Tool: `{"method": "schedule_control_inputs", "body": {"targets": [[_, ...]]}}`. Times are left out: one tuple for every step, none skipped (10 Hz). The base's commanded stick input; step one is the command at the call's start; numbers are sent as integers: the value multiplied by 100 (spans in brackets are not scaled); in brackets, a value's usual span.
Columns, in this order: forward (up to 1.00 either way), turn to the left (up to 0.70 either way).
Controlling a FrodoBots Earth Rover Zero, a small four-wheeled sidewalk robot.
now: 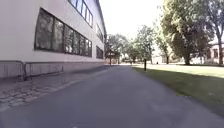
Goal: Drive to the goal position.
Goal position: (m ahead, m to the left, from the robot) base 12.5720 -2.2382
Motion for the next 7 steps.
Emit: {"method": "schedule_control_inputs", "body": {"targets": [[85, 0], [85, 0], [85, 0], [85, 0], [85, 0], [85, -24], [85, -34]]}}
